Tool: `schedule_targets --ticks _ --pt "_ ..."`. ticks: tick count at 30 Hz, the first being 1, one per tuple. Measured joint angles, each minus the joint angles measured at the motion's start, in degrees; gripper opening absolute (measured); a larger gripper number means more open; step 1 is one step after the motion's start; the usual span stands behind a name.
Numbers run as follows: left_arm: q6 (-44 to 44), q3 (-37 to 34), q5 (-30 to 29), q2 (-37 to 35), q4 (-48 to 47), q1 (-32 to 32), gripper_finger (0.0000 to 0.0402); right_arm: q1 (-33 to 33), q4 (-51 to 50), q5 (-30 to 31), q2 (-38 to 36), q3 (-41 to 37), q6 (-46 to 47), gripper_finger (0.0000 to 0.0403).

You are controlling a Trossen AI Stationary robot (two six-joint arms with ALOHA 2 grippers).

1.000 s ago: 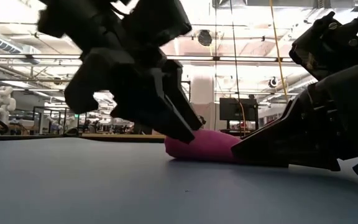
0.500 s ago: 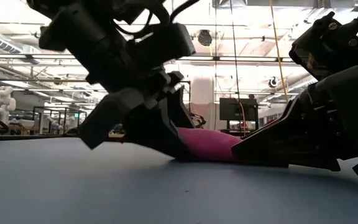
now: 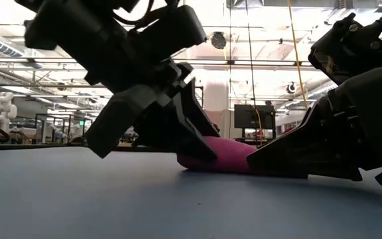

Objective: Roll towel into tight, uniform cylinder
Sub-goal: Roll the pink towel

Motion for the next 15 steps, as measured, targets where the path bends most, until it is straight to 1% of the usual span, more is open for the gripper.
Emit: schedule_targets --ticks 3,7,15 --pt "1.89 0.00 -1.22 0.00 -0.37 -1.47 0.0203 0.00 0.00 -0.01 0.00 -0.02 0.15 0.0212" --pt "3.03 0.00 -1.16 0.00 -0.44 -3.01 0.0203 -0.02 0.00 0.01 0.00 -0.02 0.17 0.0212" --pt "2.52 0.00 -0.64 0.00 -0.63 -2.04 0.0203 -0.02 -0.02 0.01 0.00 -0.02 0.17 0.0212"
